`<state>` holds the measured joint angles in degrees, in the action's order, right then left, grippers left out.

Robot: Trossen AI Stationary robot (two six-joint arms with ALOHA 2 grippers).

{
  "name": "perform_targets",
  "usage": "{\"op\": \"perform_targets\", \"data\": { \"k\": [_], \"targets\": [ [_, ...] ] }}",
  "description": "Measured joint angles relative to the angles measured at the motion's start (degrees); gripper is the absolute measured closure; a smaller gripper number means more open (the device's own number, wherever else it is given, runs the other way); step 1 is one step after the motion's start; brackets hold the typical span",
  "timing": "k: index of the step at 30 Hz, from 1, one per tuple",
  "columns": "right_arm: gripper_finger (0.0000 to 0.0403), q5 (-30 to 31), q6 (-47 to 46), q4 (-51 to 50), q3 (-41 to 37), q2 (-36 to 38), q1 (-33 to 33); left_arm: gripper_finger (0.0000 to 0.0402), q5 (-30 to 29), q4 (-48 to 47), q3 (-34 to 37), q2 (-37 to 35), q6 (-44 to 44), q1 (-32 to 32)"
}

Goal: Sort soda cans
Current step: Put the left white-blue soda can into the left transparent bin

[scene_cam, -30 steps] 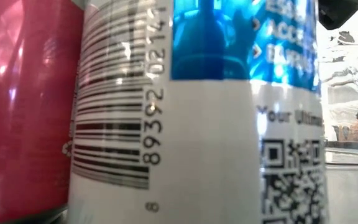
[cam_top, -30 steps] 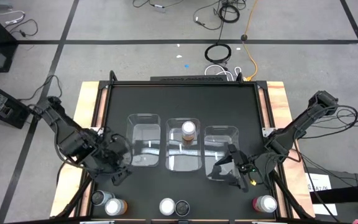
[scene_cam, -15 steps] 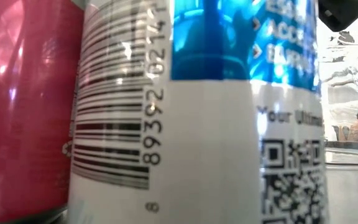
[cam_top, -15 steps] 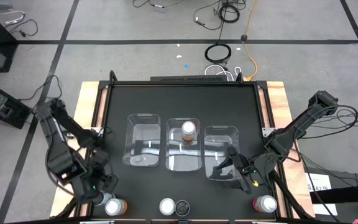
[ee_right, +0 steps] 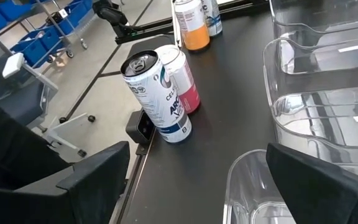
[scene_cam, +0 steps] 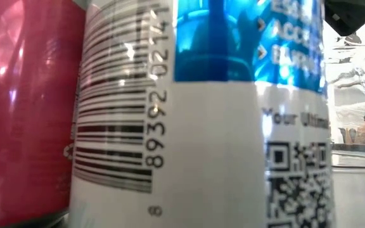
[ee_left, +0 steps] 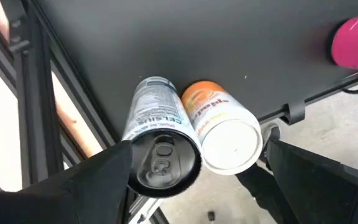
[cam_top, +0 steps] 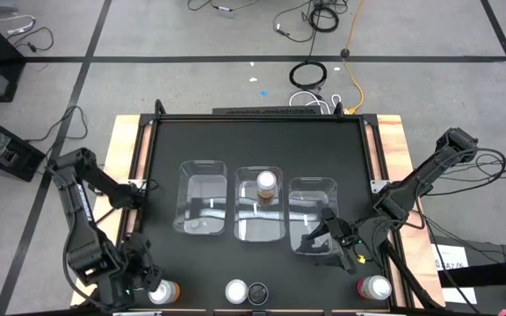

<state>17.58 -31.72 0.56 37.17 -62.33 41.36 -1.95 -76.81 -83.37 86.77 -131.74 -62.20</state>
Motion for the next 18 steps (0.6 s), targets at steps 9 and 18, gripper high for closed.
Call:
{"op": "perform_targets", "data": {
  "k": [9,18],
  "targets": [
    [0.0032,0.0,0.0,0.0,0.0,0.0,0.0,0.0022,0.3,-0.1,0.0,2.7,0.1,-0.2],
    [0.0032,-1.5,-0.6,0.0,0.0,0.0,0.0,0.0022,0.3,-0.7,0.0,2.9,-1.4,-2.5]
  ]
}}
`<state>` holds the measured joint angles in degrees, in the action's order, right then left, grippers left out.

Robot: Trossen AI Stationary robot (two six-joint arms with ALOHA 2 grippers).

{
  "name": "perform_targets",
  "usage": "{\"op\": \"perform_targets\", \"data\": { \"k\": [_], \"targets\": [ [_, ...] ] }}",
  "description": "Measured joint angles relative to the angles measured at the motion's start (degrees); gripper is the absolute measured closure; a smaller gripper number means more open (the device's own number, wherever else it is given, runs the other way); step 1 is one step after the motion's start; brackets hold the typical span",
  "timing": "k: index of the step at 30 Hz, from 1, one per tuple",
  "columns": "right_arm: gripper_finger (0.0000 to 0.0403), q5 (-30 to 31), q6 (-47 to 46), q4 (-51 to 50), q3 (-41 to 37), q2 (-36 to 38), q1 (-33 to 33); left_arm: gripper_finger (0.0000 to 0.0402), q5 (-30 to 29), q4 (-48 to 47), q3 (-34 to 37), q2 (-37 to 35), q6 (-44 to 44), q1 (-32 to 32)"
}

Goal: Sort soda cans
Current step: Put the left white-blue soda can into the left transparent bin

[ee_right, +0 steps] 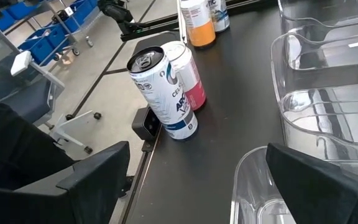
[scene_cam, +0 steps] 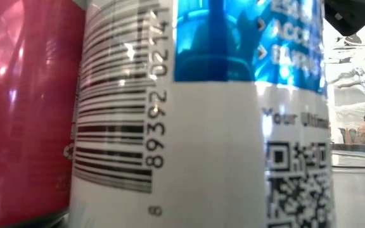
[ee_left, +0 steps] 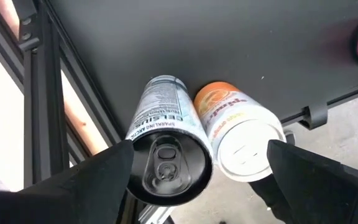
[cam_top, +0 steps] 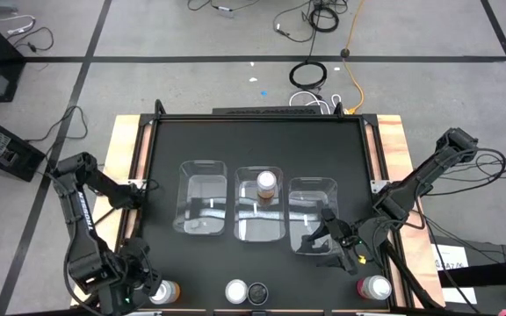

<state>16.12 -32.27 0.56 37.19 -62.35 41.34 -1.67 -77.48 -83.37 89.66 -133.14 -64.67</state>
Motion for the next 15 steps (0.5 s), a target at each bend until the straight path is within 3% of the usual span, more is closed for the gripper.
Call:
{"op": "perform_targets", "data": {
  "k": [15],
  "targets": [
    [0.0032,0.0,0.2,0.0,0.0,0.0,0.0,0.0022,0.0,-0.5,0.0,0.2,-0.1,-0.2]
  ]
}}
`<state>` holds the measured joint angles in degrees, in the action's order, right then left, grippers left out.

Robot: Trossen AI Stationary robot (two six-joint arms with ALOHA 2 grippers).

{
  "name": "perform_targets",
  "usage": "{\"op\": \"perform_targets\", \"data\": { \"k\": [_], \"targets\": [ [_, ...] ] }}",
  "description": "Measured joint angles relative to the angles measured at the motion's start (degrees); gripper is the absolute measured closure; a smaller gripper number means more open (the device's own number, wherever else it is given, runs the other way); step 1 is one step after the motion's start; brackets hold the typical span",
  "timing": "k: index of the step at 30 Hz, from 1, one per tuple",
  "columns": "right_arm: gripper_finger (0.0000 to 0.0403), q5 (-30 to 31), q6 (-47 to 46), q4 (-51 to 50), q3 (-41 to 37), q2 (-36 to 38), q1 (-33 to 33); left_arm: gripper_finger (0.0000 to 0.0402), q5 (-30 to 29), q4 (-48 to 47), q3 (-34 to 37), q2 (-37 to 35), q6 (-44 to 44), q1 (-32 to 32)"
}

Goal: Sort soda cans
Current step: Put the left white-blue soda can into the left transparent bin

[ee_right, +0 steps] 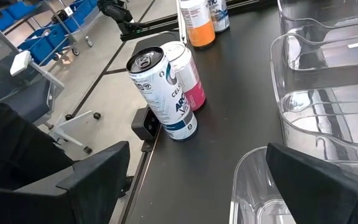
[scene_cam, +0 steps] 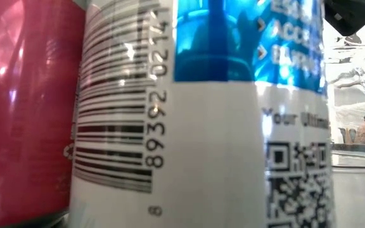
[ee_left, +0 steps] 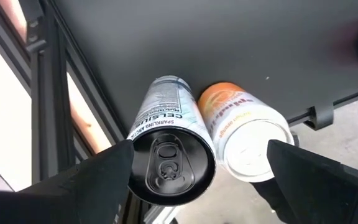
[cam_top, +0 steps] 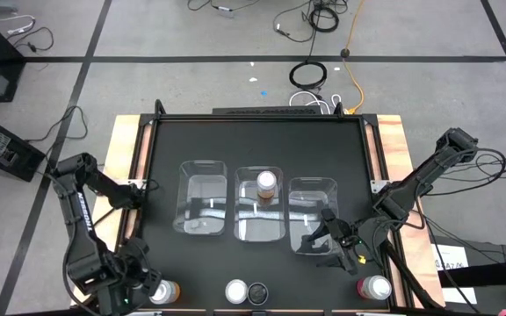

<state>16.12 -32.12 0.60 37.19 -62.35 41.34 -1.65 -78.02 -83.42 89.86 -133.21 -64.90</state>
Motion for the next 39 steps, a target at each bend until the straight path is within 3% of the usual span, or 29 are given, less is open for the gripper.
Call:
{"op": "perform_targets", "data": {
  "k": [20,28,39],
  "targets": [
    [0.0032,0.1,0.5,0.0,0.0,0.0,-0.1,0.0022,-0.7,-3.3,-3.1,0.1,0.0,0.4],
    [0.0032,0.2,-0.1,0.0,0.0,0.0,-0.1,0.0022,1.8,-4.9,-3.1,0.1,0.0,0.4],
    [0.0032,0.2,-0.2,0.0,0.0,0.0,-0.1,0.0022,3.1,-0.5,1.8,0.0,-0.1,-0.1]
  ]
}}
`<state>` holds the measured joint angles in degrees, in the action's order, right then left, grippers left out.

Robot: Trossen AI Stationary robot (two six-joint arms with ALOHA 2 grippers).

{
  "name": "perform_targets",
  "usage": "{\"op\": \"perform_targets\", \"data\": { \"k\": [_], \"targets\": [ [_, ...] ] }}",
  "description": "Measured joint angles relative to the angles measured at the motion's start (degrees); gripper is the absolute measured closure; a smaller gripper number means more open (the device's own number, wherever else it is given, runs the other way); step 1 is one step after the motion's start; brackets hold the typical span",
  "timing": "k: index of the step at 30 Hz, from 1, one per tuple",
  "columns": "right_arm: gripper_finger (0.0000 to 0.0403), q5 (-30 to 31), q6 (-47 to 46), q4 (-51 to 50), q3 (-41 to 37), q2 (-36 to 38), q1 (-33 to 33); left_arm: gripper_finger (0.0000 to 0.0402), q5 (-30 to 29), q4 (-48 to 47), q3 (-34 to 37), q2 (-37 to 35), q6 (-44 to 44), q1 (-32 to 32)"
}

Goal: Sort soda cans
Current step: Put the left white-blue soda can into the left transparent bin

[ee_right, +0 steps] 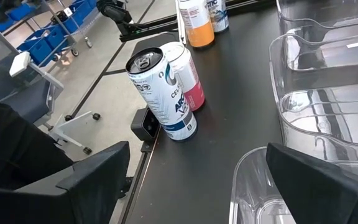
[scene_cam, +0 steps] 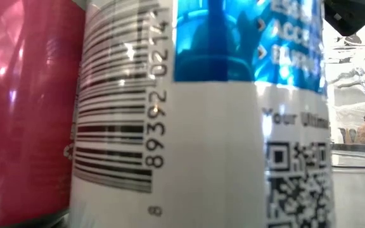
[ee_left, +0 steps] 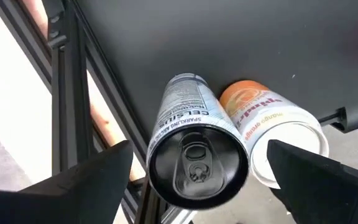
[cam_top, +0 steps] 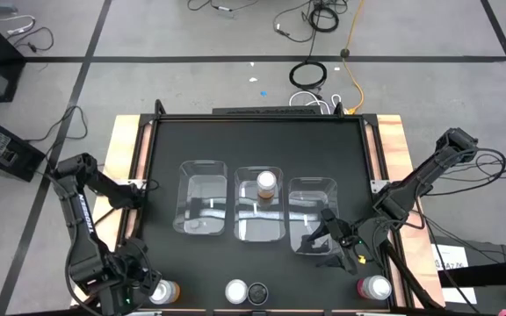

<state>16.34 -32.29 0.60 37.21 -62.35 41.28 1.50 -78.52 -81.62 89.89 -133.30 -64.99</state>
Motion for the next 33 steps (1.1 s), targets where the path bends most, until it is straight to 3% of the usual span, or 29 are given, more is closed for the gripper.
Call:
{"op": "perform_targets", "data": {
  "k": [13,33],
  "targets": [
    [0.0032,-0.2,0.0,0.0,0.0,0.0,0.0,0.0022,0.4,6.1,7.0,0.0,-0.1,-0.3],
    [0.0032,-0.2,0.2,-0.1,0.0,0.0,0.0,0.0022,1.0,7.6,7.1,0.0,0.1,-1.5]
  ]
}}
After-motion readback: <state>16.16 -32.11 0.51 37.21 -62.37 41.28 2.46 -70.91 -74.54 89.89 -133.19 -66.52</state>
